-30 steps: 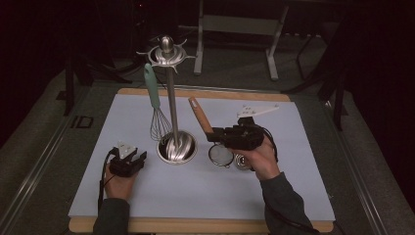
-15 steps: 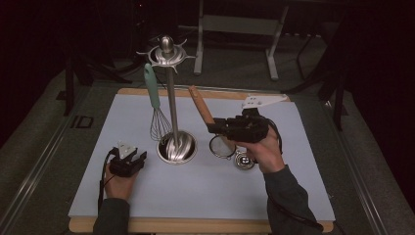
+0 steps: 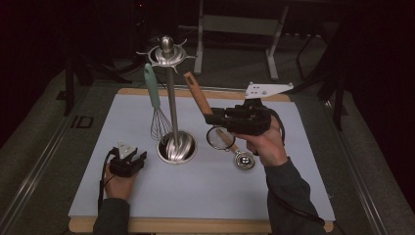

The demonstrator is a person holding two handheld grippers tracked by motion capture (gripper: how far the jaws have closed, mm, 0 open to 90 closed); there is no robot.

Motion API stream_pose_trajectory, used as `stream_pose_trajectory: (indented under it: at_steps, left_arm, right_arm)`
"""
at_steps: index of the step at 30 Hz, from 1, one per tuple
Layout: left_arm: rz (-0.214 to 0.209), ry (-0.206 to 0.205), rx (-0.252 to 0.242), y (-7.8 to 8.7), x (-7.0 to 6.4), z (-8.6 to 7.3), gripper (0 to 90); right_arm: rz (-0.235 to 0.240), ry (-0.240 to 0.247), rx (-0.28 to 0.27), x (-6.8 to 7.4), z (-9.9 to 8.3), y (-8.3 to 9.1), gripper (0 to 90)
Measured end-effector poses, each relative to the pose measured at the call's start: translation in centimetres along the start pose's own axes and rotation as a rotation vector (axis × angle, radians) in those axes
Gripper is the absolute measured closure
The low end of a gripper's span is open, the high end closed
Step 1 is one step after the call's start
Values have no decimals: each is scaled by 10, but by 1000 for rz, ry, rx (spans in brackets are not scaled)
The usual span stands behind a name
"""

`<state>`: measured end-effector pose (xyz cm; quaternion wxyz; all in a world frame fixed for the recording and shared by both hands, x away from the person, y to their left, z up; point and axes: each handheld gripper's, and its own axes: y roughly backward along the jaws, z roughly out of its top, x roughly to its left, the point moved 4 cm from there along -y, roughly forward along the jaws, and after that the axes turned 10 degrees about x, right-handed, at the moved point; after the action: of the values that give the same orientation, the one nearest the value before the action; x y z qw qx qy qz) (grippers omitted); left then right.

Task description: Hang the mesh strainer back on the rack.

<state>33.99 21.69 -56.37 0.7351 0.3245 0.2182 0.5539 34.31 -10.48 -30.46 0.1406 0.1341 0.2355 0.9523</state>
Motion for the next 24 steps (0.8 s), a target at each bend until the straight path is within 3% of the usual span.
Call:
stream_pose_trajectory:
  at_steps: [13,24]
  left_arm:
    - [-2,0,0,0,0,0,586]
    - [-2,0,-1,0,0,0,586]
  right_arm:
    - [33,31,-3,9,15,-7,720]
    - [38,8,37,-4,21,-23,720]
